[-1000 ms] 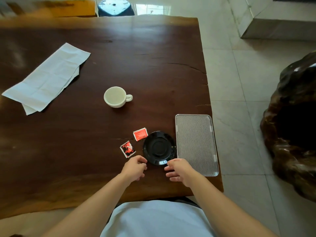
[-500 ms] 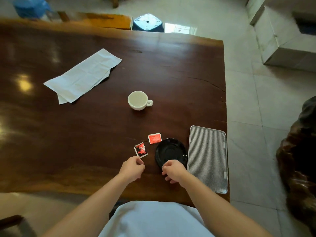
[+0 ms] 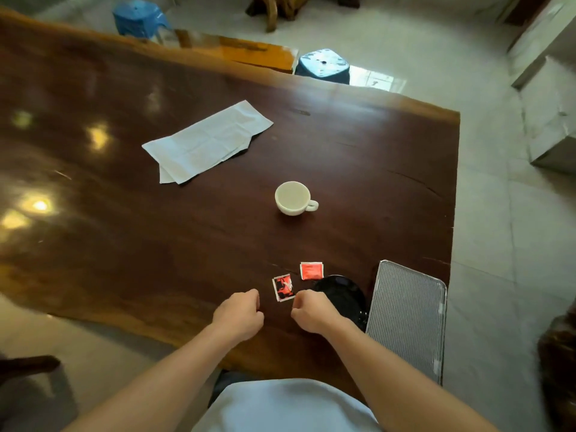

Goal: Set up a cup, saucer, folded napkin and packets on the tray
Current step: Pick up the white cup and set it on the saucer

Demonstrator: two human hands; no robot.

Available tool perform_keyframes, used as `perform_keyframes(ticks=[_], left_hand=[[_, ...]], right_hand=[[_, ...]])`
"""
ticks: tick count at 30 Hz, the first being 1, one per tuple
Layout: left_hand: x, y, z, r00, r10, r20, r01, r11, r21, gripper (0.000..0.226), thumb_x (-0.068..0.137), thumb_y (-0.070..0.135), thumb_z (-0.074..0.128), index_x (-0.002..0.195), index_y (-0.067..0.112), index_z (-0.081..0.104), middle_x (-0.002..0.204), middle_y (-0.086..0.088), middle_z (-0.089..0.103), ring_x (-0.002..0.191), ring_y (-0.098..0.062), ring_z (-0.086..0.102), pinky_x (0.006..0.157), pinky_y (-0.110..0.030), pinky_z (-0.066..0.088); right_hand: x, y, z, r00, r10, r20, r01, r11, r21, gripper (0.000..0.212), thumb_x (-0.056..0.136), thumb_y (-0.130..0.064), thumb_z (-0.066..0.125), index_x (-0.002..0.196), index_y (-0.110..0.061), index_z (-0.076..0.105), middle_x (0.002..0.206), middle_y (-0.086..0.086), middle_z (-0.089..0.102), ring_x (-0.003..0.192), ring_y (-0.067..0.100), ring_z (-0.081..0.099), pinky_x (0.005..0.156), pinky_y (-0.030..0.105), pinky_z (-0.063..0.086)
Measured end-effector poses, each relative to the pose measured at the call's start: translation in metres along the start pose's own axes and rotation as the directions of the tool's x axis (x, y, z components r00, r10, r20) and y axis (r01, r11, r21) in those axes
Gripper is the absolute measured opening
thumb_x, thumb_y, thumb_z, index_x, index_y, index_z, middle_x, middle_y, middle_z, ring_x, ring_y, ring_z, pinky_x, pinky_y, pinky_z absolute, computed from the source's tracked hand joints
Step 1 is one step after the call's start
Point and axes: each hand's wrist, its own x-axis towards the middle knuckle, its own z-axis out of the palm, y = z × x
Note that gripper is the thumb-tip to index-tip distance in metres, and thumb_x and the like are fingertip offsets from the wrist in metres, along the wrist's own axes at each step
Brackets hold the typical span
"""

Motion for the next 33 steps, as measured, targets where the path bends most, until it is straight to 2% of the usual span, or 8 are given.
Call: perform_keyframes(ticks=[2, 5, 8, 13, 17, 21, 26, 33], left_hand=[[0.003, -0.007, -0.003, 1.0, -0.003, -0.009, 0.004, 1.0, 0.015, 0.006, 0.097, 0.029, 0.058, 0.101, 0.028, 0.054, 0.091, 0.008, 0.06, 0.079, -0.011, 0.06, 0.074, -0.029, 0.06], [0.014, -0.015, -0.012, 0.999, -0.004, -0.032, 0.005, 1.0, 0.023, 0.006, 0.097, 0.029, 0.057, 0.101, 0.027, 0.054, 0.09, 0.008, 0.06, 0.078, -0.011, 0.059, 0.073, -0.031, 0.059], [0.024, -0.021, -0.025, 0.998, 0.005, -0.063, -0.003, 1.0, 0.027, 0.01, 0.096, 0.028, 0.055, 0.107, 0.025, 0.055, 0.096, 0.006, 0.062, 0.082, -0.013, 0.061, 0.073, -0.033, 0.058], [0.043, -0.027, -0.049, 0.992, 0.045, -0.116, -0.037, 0.997, 0.068, 0.014, 0.096, 0.027, 0.05, 0.108, 0.022, 0.056, 0.102, 0.001, 0.064, 0.089, -0.022, 0.064, 0.079, -0.04, 0.058], [0.06, -0.032, -0.066, 0.991, 0.043, -0.128, -0.035, 0.997, 0.063, 0.012, 0.097, 0.027, 0.052, 0.107, 0.023, 0.056, 0.099, 0.002, 0.062, 0.087, -0.02, 0.063, 0.076, -0.039, 0.058], [0.08, -0.036, -0.081, 0.993, 0.028, -0.116, -0.024, 0.999, 0.038, 0.013, 0.095, 0.027, 0.052, 0.106, 0.022, 0.056, 0.103, 0.001, 0.064, 0.089, -0.021, 0.062, 0.073, -0.036, 0.052], [0.107, -0.035, -0.094, 0.997, 0.062, -0.049, -0.06, 0.997, 0.048, 0.019, 0.094, 0.027, 0.05, 0.111, 0.021, 0.057, 0.108, -0.001, 0.066, 0.096, -0.026, 0.064, 0.072, -0.035, 0.049], [0.148, -0.009, -0.115, 0.988, 0.151, -0.017, -0.151, 0.988, 0.028, 0.021, 0.092, 0.024, 0.05, 0.11, 0.02, 0.058, 0.11, -0.004, 0.067, 0.098, -0.028, 0.064, 0.075, -0.036, 0.05]], right_hand=[[0.005, -0.014, -0.002, 0.999, -0.032, 0.006, 0.032, 0.998, -0.049, 0.024, 0.093, -0.021, 0.056, 0.113, -0.014, 0.068, 0.107, 0.006, 0.069, 0.093, 0.022, 0.065, 0.078, 0.034, 0.057], [0.015, -0.032, -0.006, 0.998, -0.064, 0.004, 0.064, 0.993, -0.095, 0.026, 0.093, -0.021, 0.055, 0.115, -0.012, 0.067, 0.109, 0.009, 0.068, 0.095, 0.025, 0.065, 0.082, 0.037, 0.058], [0.026, -0.041, -0.01, 0.996, -0.092, -0.016, 0.088, 0.984, -0.155, 0.023, 0.093, -0.02, 0.053, 0.11, -0.012, 0.067, 0.107, 0.01, 0.069, 0.089, 0.026, 0.064, 0.075, 0.033, 0.055], [0.045, -0.053, -0.022, 0.998, -0.059, -0.033, 0.054, 0.99, -0.134, 0.022, 0.096, -0.02, 0.051, 0.114, -0.015, 0.063, 0.107, 0.007, 0.068, 0.091, 0.025, 0.064, 0.074, 0.034, 0.056], [0.06, -0.063, -0.034, 0.998, -0.039, -0.056, 0.03, 0.988, -0.15, 0.019, 0.094, -0.02, 0.051, 0.108, -0.015, 0.063, 0.105, 0.007, 0.067, 0.085, 0.025, 0.061, 0.061, 0.029, 0.047], [0.077, -0.078, -0.049, 0.999, -0.01, -0.046, 0.004, 0.992, -0.129, 0.019, 0.092, -0.021, 0.052, 0.107, -0.015, 0.063, 0.107, 0.007, 0.066, 0.095, 0.027, 0.065, 0.078, 0.035, 0.055], [0.097, -0.094, -0.07, 0.993, -0.002, -0.115, -0.014, 0.99, -0.139, 0.021, 0.09, -0.022, 0.052, 0.107, -0.015, 0.063, 0.109, 0.007, 0.065, 0.096, 0.028, 0.063, 0.076, 0.035, 0.053], [0.118, -0.104, -0.109, 0.954, 0.02, -0.298, -0.053, 0.993, -0.103, 0.021, 0.09, -0.021, 0.052, 0.108, -0.013, 0.062, 0.108, 0.008, 0.065, 0.096, 0.03, 0.063, 0.076, 0.039, 0.054]])
